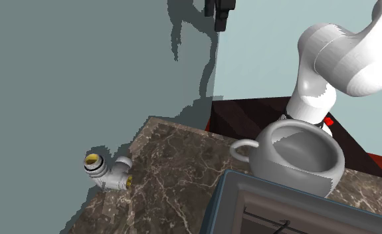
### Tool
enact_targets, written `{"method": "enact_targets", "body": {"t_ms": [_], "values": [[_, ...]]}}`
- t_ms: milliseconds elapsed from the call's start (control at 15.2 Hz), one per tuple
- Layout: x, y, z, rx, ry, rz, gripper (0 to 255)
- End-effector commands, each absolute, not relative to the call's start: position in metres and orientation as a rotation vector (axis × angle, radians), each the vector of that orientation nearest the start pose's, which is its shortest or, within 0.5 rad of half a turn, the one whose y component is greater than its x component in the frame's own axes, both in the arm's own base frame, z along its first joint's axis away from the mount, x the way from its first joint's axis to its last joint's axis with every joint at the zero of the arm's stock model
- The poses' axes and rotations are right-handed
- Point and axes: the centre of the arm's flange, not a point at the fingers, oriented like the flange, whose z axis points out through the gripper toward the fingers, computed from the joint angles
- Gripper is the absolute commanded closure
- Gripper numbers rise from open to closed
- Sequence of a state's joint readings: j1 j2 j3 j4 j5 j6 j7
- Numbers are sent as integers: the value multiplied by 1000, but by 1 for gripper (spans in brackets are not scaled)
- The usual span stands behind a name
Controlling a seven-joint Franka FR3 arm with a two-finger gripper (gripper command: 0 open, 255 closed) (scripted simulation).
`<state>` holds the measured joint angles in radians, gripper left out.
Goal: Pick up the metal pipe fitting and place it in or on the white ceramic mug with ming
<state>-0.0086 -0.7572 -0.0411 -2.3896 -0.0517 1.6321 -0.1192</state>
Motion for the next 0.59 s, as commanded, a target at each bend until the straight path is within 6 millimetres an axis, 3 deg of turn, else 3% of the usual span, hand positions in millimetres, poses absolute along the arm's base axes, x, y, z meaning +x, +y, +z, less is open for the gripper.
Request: {"method": "enact_targets", "body": {"t_ms": [0, 528], "values": [[319, -24, 571, -3162, -133, 4, 0], [390, 40, 531, -3146, -137, 12, 0]]}}
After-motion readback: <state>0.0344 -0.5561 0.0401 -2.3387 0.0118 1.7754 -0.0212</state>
